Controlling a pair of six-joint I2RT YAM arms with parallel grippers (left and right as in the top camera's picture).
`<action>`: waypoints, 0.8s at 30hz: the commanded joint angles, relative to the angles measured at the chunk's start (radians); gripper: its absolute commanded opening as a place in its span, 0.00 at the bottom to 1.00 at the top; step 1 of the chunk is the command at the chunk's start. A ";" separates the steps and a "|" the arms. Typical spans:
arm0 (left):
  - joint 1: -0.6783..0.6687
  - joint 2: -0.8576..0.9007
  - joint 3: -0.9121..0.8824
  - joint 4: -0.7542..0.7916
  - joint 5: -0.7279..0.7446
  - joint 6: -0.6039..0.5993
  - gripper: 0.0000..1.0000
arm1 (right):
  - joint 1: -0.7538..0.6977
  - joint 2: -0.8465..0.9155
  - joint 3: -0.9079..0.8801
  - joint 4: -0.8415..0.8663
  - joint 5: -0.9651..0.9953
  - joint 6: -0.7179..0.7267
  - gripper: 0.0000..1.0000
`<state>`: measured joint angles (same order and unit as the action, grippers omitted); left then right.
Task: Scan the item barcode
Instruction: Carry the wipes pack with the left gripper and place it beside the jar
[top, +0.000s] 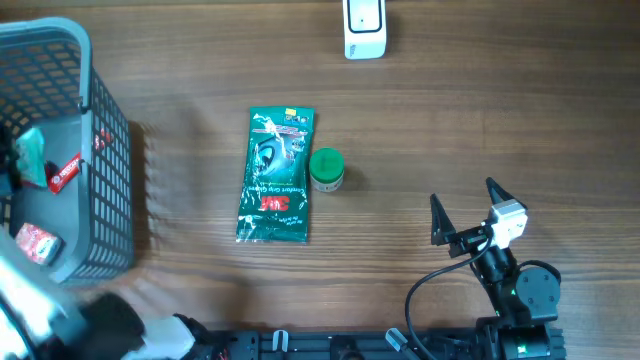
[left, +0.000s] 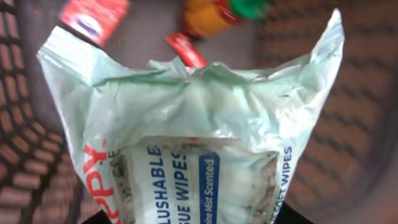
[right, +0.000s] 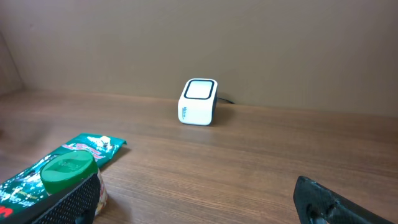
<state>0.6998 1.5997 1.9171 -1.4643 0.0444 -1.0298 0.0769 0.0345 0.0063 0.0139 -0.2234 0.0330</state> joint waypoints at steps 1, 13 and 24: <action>-0.146 -0.192 0.021 0.026 0.093 0.005 0.45 | -0.002 -0.005 -0.001 0.002 0.009 -0.005 1.00; -1.251 0.075 0.020 0.244 -0.065 0.007 0.42 | -0.002 -0.005 -0.001 0.002 0.009 -0.005 1.00; -1.549 0.543 0.018 0.364 -0.118 0.058 0.42 | -0.002 -0.005 -0.001 0.002 0.010 -0.006 1.00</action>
<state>-0.8330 2.0815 1.9308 -1.0981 -0.0219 -0.9901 0.0750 0.0345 0.0063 0.0139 -0.2230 0.0330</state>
